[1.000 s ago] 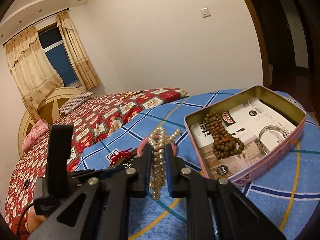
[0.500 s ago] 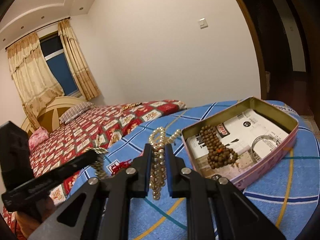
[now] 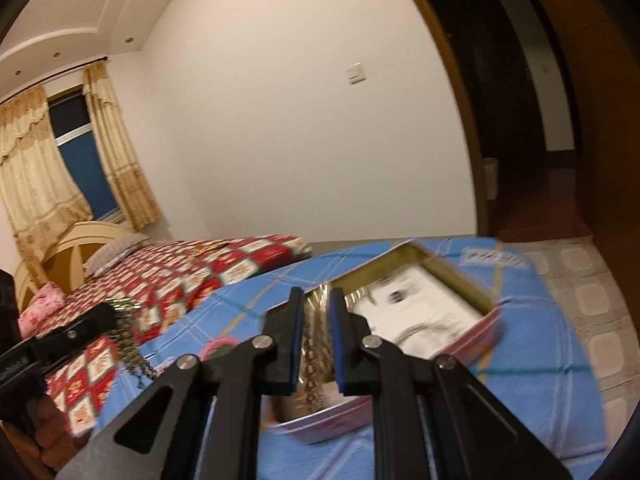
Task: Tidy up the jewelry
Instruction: 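Drop the pearls into the tin with the right tool while the left tool carries the gold chain there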
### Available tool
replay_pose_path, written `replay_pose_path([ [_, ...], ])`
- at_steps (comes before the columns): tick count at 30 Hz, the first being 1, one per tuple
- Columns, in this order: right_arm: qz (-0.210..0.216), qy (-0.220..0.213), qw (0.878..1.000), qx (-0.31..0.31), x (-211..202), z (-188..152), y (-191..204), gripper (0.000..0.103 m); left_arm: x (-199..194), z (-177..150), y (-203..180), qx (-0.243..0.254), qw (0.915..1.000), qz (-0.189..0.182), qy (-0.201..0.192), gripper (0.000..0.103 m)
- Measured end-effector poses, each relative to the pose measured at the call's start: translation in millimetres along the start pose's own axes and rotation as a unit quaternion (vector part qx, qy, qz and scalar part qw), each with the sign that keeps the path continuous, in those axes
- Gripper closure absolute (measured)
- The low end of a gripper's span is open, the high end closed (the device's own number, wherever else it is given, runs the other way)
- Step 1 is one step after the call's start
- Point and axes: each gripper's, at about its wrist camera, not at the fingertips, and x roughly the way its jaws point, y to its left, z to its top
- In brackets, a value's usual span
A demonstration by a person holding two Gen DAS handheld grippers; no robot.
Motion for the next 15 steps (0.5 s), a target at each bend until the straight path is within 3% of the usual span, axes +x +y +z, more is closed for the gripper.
replay_pose_path([
  [7,-0.026,0.025,0.999,0.001,28,21,-45,0.087,71,1,-20,0.001,0.9993,-0.01,0.035,0.094],
  [11,-0.027,0.021,0.999,0.031,32,12,-59,0.087,108,7,-28,0.014,0.9986,-0.007,0.051,0.094],
  [15,-0.042,0.02,0.999,0.018,29,10,-64,0.087,140,9,-36,0.025,0.9975,0.004,0.067,0.094],
])
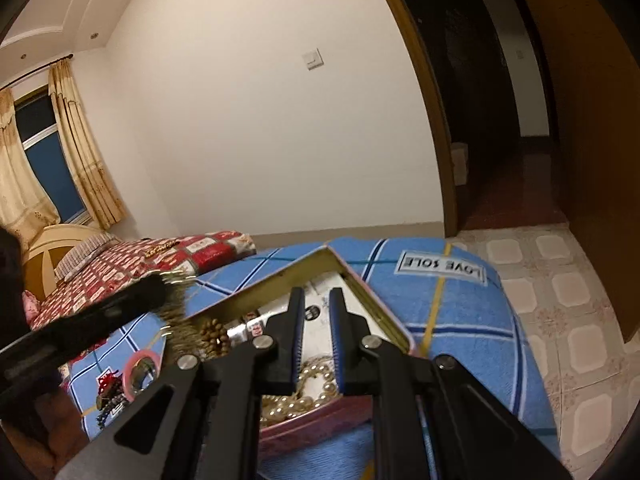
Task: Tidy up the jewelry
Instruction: 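Drop the pearls into the tin with the right tool while the left tool carries the gold chain there, then move the right tool down toward the dark grey bead bracelet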
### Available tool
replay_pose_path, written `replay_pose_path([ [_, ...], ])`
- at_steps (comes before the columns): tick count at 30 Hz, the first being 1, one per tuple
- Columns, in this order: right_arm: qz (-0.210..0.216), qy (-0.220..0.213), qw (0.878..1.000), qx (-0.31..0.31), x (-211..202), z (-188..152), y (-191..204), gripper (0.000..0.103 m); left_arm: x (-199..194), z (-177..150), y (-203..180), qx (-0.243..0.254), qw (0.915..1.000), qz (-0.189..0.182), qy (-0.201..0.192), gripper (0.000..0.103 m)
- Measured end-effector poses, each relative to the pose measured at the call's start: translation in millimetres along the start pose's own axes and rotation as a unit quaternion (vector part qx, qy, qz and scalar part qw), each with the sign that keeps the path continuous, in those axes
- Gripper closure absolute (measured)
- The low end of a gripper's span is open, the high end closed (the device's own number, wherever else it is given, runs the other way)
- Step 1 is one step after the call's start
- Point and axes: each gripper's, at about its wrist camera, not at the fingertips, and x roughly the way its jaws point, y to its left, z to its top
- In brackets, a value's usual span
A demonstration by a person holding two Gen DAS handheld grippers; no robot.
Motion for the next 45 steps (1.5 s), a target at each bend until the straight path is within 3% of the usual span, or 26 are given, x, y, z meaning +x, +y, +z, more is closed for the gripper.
replay_pose_path([
  [2,-0.002,-0.011,1.0,0.01,-6,2,-5,0.087,15,-4,0,-0.005,0.9995,0.013,0.027,0.093],
  [4,-0.002,-0.015,1.0,0.027,-7,5,-13,0.087,27,-8,3,-0.018,0.9982,0.012,0.056,0.076],
  [6,-0.004,-0.019,0.999,0.042,-8,6,-20,0.087,29,-15,7,-0.027,0.9969,0.026,0.07,0.03],
  [10,-0.007,-0.021,0.998,0.06,-9,7,-28,0.084,4,-19,13,-0.035,0.997,0.038,0.058,0.028],
  [15,-0.038,-0.023,0.997,0.057,-7,8,-30,0.084,-45,-30,24,-0.034,0.9947,0.093,0.029,0.028],
  [21,-0.076,-0.03,0.995,0.049,-8,5,-32,0.084,-88,-53,42,-0.029,0.9814,0.189,0.018,0.028],
  [24,-0.095,-0.032,0.995,0.029,-7,3,-26,0.084,-94,-61,46,-0.027,0.9773,0.209,0.018,0.028],
  [33,-0.097,-0.015,0.995,0.022,-16,-18,-5,0.084,-95,-76,47,-0.018,0.9739,0.225,0.021,0.028],
  [37,-0.101,-0.018,0.995,0.008,-24,-25,9,0.084,-109,-79,52,-0.028,0.9751,0.219,0.013,0.028],
  [45,-0.102,-0.013,0.995,0.017,-32,-36,19,0.084,-143,-85,74,-0.048,0.9697,0.239,-0.002,0.028],
])
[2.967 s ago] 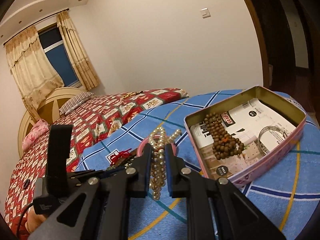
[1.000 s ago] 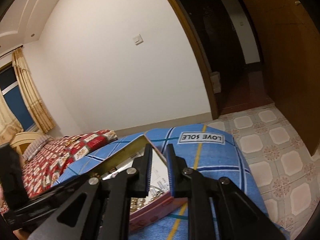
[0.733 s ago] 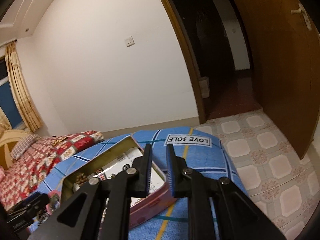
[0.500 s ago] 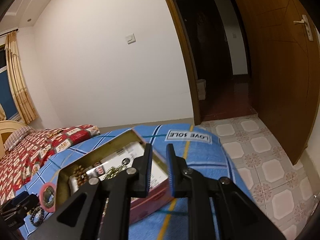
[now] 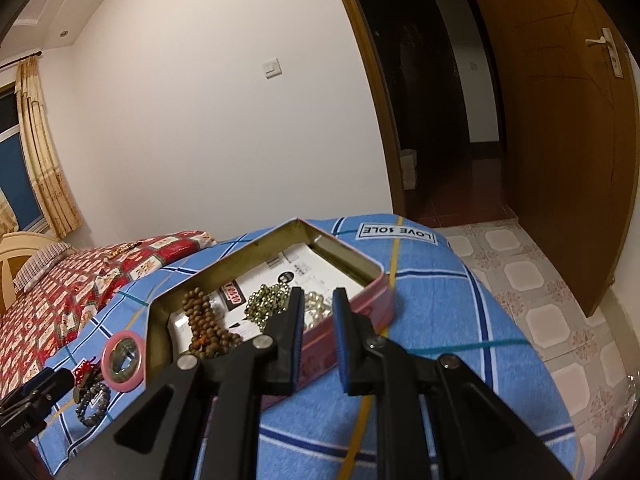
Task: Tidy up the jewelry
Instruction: 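Move the right tool down toward the dark grey bead bracelet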
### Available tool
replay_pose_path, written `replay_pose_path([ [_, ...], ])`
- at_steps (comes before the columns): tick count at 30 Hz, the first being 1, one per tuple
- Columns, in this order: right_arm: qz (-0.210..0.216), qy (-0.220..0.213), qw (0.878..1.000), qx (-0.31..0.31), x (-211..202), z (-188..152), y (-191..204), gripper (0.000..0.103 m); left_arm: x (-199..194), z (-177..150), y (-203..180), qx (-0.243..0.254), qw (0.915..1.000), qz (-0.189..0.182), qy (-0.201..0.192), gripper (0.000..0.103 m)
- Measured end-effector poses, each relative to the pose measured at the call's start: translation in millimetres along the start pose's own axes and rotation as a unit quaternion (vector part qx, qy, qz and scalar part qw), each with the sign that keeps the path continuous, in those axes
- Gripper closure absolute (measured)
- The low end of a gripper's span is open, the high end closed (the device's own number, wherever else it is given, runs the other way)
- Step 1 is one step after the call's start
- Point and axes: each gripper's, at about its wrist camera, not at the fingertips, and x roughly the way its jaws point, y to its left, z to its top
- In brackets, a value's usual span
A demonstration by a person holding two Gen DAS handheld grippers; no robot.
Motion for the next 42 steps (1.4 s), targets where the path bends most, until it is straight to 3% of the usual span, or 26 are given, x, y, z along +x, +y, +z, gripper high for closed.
replay_pose_path([
  [6,0.005,0.008,1.0,0.002,-6,-8,10,0.08,-10,3,33,-0.025,0.9988,0.041,-0.011,0.028],
  [8,0.007,0.01,1.0,0.004,-9,-11,14,0.059,-15,5,46,-0.027,0.9974,0.065,-0.018,0.028],
  [10,0.012,0.009,1.0,0.011,-14,-16,18,0.044,-18,7,58,-0.035,0.9959,0.079,-0.025,0.028],
  [16,0.039,0.025,0.999,-0.015,-18,-27,48,0.044,-21,6,82,-0.023,0.9877,0.149,-0.04,0.028],
  [24,0.126,0.086,0.985,-0.08,-9,-47,118,0.051,-16,5,95,-0.044,0.9883,0.144,-0.023,0.028],
  [30,0.191,0.166,0.961,-0.112,9,-69,162,0.051,-10,3,108,-0.077,0.9865,0.144,-0.005,0.028],
  [34,0.193,0.186,0.95,-0.161,20,-81,197,0.038,-13,1,120,-0.111,0.9843,0.137,-0.006,0.028],
  [42,0.176,0.234,0.929,-0.229,51,-98,240,0.036,-11,-2,135,-0.15,0.9802,0.129,0.001,0.028],
])
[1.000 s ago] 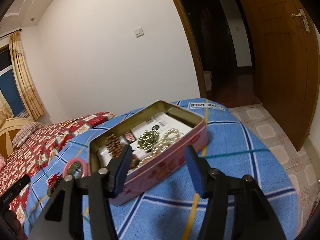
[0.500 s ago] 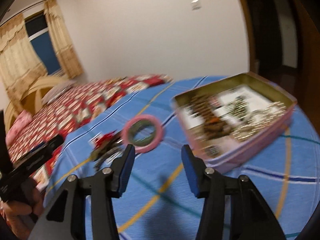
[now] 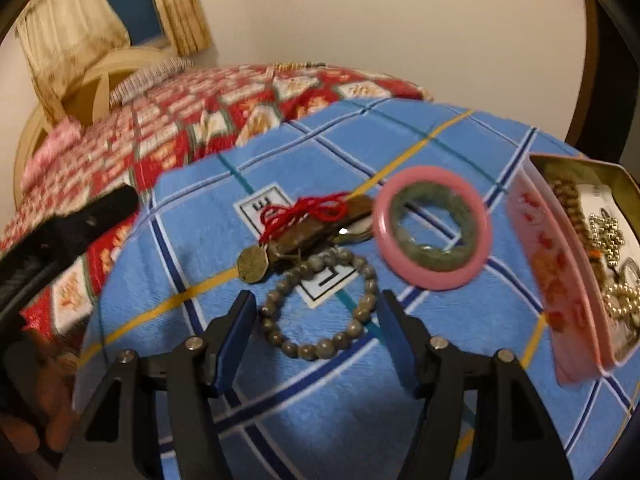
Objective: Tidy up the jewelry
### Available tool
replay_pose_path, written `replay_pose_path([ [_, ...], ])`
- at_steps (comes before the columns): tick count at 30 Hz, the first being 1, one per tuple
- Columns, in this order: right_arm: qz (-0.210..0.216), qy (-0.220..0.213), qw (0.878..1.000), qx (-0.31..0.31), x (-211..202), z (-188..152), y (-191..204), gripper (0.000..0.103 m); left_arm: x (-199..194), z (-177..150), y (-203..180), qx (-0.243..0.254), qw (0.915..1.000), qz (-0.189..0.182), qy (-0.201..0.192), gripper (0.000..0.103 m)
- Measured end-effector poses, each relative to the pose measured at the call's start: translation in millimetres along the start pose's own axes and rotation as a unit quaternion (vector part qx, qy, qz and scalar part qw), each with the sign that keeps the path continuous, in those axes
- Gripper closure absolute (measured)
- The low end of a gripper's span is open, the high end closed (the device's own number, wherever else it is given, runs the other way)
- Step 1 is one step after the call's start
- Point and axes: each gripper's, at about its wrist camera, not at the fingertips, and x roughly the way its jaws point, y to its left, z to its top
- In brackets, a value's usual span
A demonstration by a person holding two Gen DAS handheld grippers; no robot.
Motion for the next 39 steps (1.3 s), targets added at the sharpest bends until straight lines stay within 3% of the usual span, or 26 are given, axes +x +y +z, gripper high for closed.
replay_pose_path([
  [3,-0.017,0.009,0.999,-0.03,4,1,6,0.038,2,0,-1,0.004,1.0,-0.003,0.004,0.028],
  [6,-0.033,0.009,0.999,-0.042,3,-1,3,0.058,3,0,-1,0.005,0.9999,-0.005,0.008,0.028],
  [8,-0.027,0.007,0.999,-0.038,-1,-3,-6,0.082,3,0,-1,0.004,0.9999,-0.006,0.01,0.028],
  [14,0.013,-0.002,1.0,-0.011,-13,-9,-25,0.084,6,-1,-4,0.012,0.9997,-0.007,0.019,0.028],
  [16,0.034,-0.018,0.999,0.007,-19,-10,-32,0.097,7,-1,-6,0.017,0.9996,-0.011,0.021,0.028],
  [24,0.082,-0.043,0.994,0.049,-27,-12,-47,0.097,9,-3,-12,0.028,0.9991,-0.009,0.03,0.028],
  [26,0.088,-0.05,0.994,0.051,-30,-12,-47,0.092,10,-3,-13,0.028,0.9991,-0.007,0.031,0.028],
  [34,0.05,-0.015,0.999,-0.009,-12,-5,-18,0.089,9,-5,-15,0.033,0.999,-0.01,0.029,0.028],
  [38,0.037,0.003,0.999,-0.03,-2,-2,-9,0.052,10,-5,-14,0.029,0.999,-0.011,0.031,0.028],
  [39,0.03,0.005,0.999,-0.038,0,-3,-5,0.052,11,-5,-14,0.028,0.999,-0.011,0.032,0.028],
])
